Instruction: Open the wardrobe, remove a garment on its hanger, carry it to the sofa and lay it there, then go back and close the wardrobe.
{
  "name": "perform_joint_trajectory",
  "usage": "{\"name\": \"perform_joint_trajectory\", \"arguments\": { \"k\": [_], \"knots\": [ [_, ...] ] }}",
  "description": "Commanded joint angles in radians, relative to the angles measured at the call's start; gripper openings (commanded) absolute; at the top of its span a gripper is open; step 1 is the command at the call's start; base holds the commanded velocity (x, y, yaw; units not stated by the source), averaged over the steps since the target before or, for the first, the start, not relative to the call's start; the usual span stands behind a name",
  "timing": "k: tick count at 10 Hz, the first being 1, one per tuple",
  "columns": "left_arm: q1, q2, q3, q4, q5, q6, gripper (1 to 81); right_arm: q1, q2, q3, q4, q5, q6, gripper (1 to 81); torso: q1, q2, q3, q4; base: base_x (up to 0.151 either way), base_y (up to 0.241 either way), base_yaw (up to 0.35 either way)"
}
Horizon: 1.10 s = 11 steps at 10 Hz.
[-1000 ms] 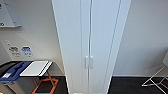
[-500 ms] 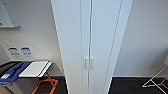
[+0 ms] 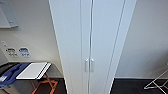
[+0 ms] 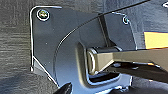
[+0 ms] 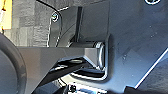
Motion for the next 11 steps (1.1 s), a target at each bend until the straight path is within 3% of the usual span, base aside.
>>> {"name": "perform_joint_trajectory", "arguments": {
  "k": [1,11],
  "knots": [
    [-0.015,-0.012,0.008,0.014,0.052,0.004,81.1,0.018,-0.013,0.011,-0.003,-0.061,-0.001,81.1,0.0,0.0,0.0,0.0,0.09,0.0,0.0],
    [-0.015,-0.011,0.008,0.014,0.054,0.002,81.1,0.018,-0.003,0.011,-0.002,-0.061,-0.001,81.1,-0.001,0.0,0.0,0.0,0.092,0.0,0.0]
  ]
}}
